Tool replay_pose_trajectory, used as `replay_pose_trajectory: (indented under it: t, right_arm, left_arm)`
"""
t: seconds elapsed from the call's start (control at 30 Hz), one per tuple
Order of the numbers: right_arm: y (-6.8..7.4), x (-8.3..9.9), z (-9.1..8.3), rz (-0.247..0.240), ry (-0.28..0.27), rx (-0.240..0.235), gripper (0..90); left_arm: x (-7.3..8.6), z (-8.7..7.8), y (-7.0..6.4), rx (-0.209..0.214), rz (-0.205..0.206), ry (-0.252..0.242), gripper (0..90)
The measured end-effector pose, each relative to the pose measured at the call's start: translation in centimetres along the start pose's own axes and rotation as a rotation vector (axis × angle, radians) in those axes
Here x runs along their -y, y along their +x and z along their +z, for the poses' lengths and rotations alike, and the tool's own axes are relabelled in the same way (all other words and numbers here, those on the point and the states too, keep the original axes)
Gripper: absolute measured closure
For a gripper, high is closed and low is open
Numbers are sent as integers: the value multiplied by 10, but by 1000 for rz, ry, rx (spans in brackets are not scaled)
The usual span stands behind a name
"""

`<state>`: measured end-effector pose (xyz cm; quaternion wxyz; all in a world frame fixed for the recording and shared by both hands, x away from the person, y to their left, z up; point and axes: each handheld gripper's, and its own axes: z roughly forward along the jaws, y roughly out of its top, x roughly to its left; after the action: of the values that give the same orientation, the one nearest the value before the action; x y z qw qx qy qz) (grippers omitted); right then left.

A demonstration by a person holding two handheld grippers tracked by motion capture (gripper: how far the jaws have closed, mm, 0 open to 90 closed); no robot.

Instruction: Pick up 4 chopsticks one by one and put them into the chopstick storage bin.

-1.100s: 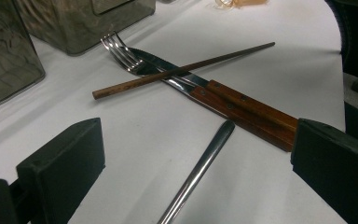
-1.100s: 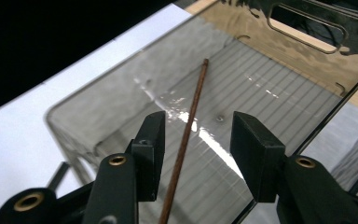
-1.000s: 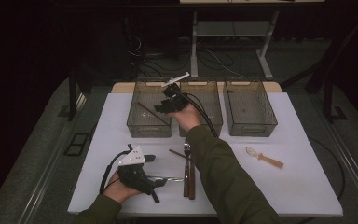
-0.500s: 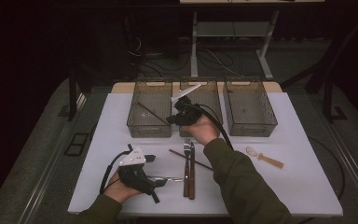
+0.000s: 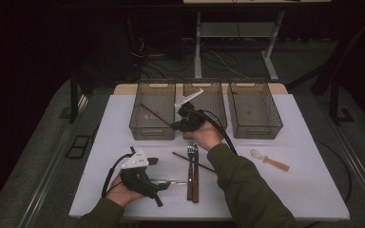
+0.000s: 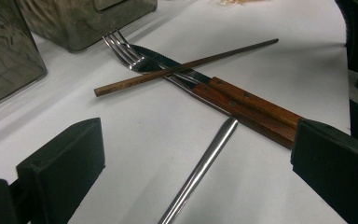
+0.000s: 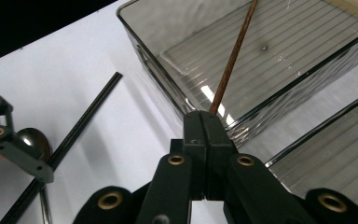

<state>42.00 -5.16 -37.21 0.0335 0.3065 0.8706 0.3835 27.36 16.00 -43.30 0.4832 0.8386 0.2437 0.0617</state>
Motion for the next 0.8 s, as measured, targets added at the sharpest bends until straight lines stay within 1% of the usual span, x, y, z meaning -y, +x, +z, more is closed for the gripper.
replay_pose_trajectory:
  t: [0.1, 0.3, 0.37, 0.6, 0.7, 0.8]
  right_arm:
    - [-2, -2, 2, 9, -1, -1, 897]
    - [-2, -9, 4, 1, -2, 8, 897]
    - [-3, -11, 5, 6, 0, 11, 897]
    - [-8, -12, 10, 17, 6, 18, 897]
    - [-9, -11, 9, 20, -2, 11, 897]
    - [-7, -11, 5, 19, -17, 1, 895]
  left_arm:
    - [0, 0, 0, 1, 1, 4, 16]
    - [0, 0, 0, 1, -2, 0, 16]
    - [0, 0, 0, 1, 0, 1, 16]
    - [0, -1, 0, 3, 4, 5, 15]
    - [0, -1, 1, 2, 2, 4, 16]
    - [0, -1, 0, 1, -1, -1, 16]
